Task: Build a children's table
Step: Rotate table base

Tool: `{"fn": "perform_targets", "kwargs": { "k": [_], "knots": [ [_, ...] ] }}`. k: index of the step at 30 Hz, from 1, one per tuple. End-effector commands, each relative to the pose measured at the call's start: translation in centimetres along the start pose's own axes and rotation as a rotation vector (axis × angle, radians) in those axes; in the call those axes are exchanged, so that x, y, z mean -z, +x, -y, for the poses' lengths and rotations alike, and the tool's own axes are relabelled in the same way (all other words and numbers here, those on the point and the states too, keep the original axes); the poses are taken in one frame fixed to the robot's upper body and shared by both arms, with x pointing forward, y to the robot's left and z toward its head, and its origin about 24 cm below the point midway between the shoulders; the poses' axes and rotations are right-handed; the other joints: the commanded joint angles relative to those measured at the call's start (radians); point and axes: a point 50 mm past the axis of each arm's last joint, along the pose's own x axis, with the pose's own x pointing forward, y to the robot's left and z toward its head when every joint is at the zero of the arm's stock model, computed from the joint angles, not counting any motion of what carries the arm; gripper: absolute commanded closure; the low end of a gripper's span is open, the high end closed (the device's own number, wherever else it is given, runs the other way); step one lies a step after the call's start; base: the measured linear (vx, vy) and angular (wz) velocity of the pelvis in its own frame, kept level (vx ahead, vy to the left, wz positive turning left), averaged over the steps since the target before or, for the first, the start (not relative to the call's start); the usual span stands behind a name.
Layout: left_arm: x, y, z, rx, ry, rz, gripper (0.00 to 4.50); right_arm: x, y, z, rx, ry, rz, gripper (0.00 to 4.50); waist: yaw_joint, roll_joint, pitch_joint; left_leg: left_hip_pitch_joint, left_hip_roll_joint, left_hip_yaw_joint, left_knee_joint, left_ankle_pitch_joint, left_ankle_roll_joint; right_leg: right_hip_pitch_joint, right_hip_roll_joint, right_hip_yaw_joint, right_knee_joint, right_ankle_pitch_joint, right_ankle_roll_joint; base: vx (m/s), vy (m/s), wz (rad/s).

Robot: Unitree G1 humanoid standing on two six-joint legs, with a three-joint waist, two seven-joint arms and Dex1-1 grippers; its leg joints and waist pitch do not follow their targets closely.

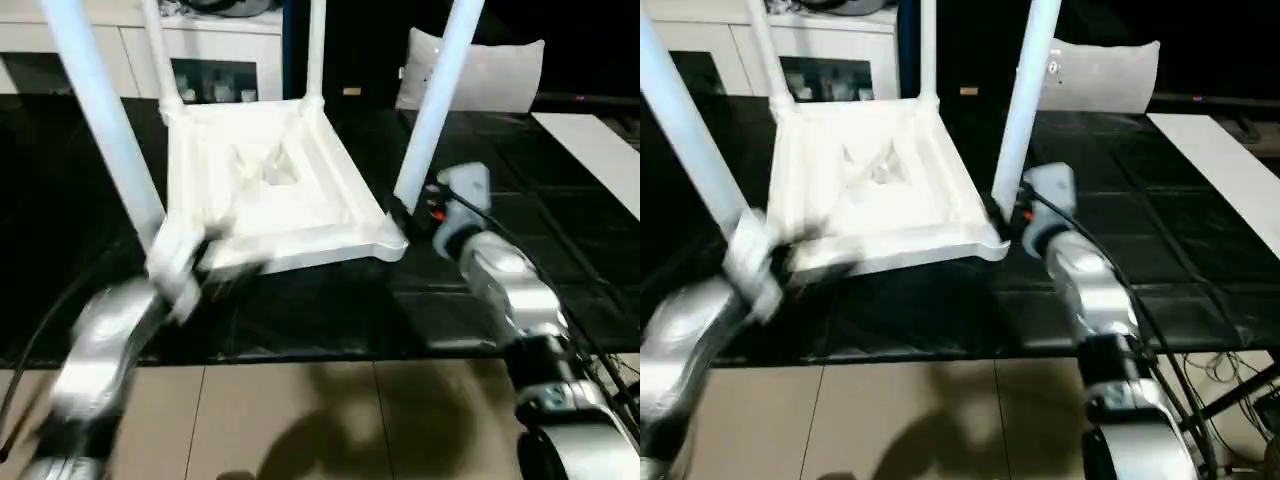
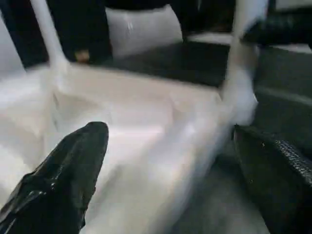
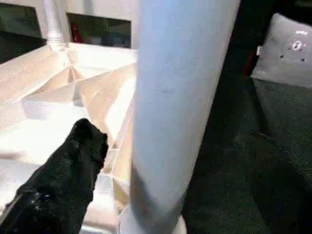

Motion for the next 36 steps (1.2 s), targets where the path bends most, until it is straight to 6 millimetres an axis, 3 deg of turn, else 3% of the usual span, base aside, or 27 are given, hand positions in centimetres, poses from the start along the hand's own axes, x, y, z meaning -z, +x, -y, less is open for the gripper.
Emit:
{"fn": "perform_targets", "kwargs": {
  "k": [1,3,4,5,6,7,8,9,10,12,13,18,19,21,24,28,29,32,36],
  "knots": [
    [-0.8,1.0,1.0,0.011,0.009,-0.007,0.07,0.0,0.0,0.9,0.035,-0.010,-0.006,0.00,0.001,0.007,-0.070,-0.010,0.043,-0.001,-0.076,-0.148,-0.007,0.061,-0.079,0.061,-0.055,-0.220,-0.164,0.000,0.000,0.00],
    [-1.9,1.7,1.6,0.016,0.024,-0.007,0.07,0.0,0.3,1.0,0.039,-0.009,-0.008,0.00,0.001,0.005,-0.074,-0.011,0.042,0.003,-0.070,-0.100,0.005,0.060,-0.075,0.061,-0.046,-0.155,-0.176,0.000,0.000,0.00],
    [-4.2,2.6,3.1,-0.004,0.033,0.003,0.07,0.0,0.5,1.1,0.046,-0.009,-0.014,0.00,-0.002,0.004,-0.076,-0.012,0.044,0.005,-0.066,-0.073,0.012,0.062,-0.074,0.062,-0.037,-0.103,-0.195,0.000,0.000,0.00],
    [-5.1,2.9,3.7,-0.012,0.031,0.008,0.07,0.0,0.6,1.2,0.048,-0.009,-0.016,0.00,-0.003,-0.001,-0.080,-0.010,0.050,0.005,-0.064,-0.055,0.013,0.064,-0.077,0.063,-0.030,-0.068,-0.214,0.000,0.000,0.00],
    [-5.9,3.2,4.3,-0.017,0.027,0.008,0.07,0.1,0.6,1.2,0.049,-0.010,-0.017,0.00,0.003,0.003,-0.080,-0.013,0.046,0.001,-0.060,-0.030,0.025,0.063,-0.076,0.060,-0.029,-0.047,-0.224,0.000,0.000,0.00],
    [-7.4,3.5,5.4,-0.027,0.020,0.005,0.07,0.1,0.8,1.2,0.051,-0.011,-0.020,0.00,0.007,0.001,-0.081,-0.016,0.044,0.008,-0.053,0.013,0.048,0.062,-0.072,0.061,-0.022,0.014,-0.251,0.000,0.000,0.00],
    [-8.0,3.3,5.7,-0.021,0.036,-0.004,0.07,0.1,0.9,1.2,0.051,-0.011,-0.021,0.00,0.010,0.001,-0.077,-0.018,0.042,0.009,-0.052,0.010,0.056,0.059,-0.069,0.060,-0.025,0.011,-0.253,0.000,0.000,0.00],
    [-8.3,3.0,5.9,-0.016,0.049,-0.008,0.07,0.1,0.9,1.2,0.051,-0.010,-0.021,0.00,0.007,-0.002,-0.071,-0.026,0.038,0.008,-0.055,-0.028,0.060,0.064,-0.067,0.056,-0.031,-0.051,-0.237,0.000,0.000,0.00],
    [-8.5,2.6,6.0,-0.006,0.051,0.000,0.07,0.1,0.9,1.4,0.056,-0.011,-0.022,0.00,0.009,0.000,-0.069,-0.021,0.036,0.010,-0.055,-0.069,0.051,0.061,-0.069,0.054,-0.042,-0.137,-0.211,0.000,0.000,0.00],
    [-8.8,2.0,6.1,0.006,0.042,0.011,0.07,0.1,0.9,1.8,0.070,-0.010,-0.024,0.00,0.004,-0.003,-0.067,-0.026,0.033,0.010,-0.056,-0.088,0.042,0.063,-0.066,0.054,-0.049,-0.194,-0.181,0.000,0.000,0.00],
    [-9.0,1.7,6.3,0.011,0.034,0.012,0.07,0.1,0.9,2.0,0.079,-0.007,-0.025,0.00,0.003,0.000,-0.069,-0.022,0.035,0.010,-0.056,-0.094,0.028,0.058,-0.064,0.053,-0.051,-0.227,-0.159,0.000,0.000,0.00],
    [-9.0,0.3,7.1,0.040,-0.002,-0.023,0.07,0.5,0.7,3.9,0.170,0.022,-0.049,0.00,0.005,0.000,-0.067,-0.010,0.038,0.014,-0.054,-0.143,0.010,0.044,-0.058,0.051,-0.054,-0.250,-0.160,0.000,0.000,0.00],
    [-8.7,-0.2,7.2,0.048,-0.013,-0.043,0.07,0.6,0.5,4.7,0.213,0.031,-0.060,0.00,0.004,-0.001,-0.065,-0.014,0.038,0.012,-0.055,-0.164,0.009,0.045,-0.058,0.050,-0.050,-0.257,-0.162,0.000,0.000,0.00],
    [-8.0,-0.8,6.8,0.045,-0.001,-0.076,0.07,0.5,0.2,5.7,0.253,0.033,-0.065,0.00,0.007,0.001,-0.063,-0.011,0.035,0.013,-0.055,-0.191,0.008,0.041,-0.058,0.049,-0.059,-0.306,-0.140,0.000,0.000,0.00],
    [-7.2,-1.7,5.6,0.010,-0.007,-0.106,0.07,0.4,-0.1,6.9,0.300,0.036,-0.072,0.00,0.011,-0.001,-0.066,-0.012,0.033,0.014,-0.054,-0.179,0.008,0.040,-0.055,0.049,-0.057,-0.296,-0.130,0.000,0.000,0.00],
    [-6.3,-3.5,4.9,0.057,-0.009,-0.169,0.07,0.3,-0.6,8.4,0.363,0.035,-0.087,0.00,0.016,-0.004,-0.069,-0.022,0.033,0.011,-0.054,-0.147,0.010,0.047,-0.058,0.048,-0.045,-0.258,-0.139,0.000,0.000,0.00],
    [-6.1,-4.1,4.8,0.070,-0.014,-0.184,0.07,0.2,-0.7,8.8,0.378,0.033,-0.091,0.00,0.018,-0.004,-0.067,-0.016,0.034,0.015,-0.052,-0.156,0.012,0.038,-0.056,0.050,-0.050,-0.269,-0.139,0.000,0.000,0.00],
    [-5.8,-5.0,4.4,0.089,-0.015,-0.207,0.07,0.1,-0.9,9.2,0.384,0.028,-0.092,0.00,0.020,-0.005,-0.069,-0.018,0.034,0.017,-0.049,-0.132,0.020,0.040,-0.055,0.052,-0.041,-0.217,-0.159,0.000,0.000,0.00],
    [-5.5,-6.4,3.6,0.102,-0.033,-0.221,0.07,0.3,-1.0,9.1,0.339,0.018,-0.086,0.00,0.020,-0.006,-0.066,-0.024,0.033,0.015,-0.052,-0.155,0.018,0.044,-0.058,0.051,-0.045,-0.260,-0.150,0.000,0.000,0.00]
  ]
}}
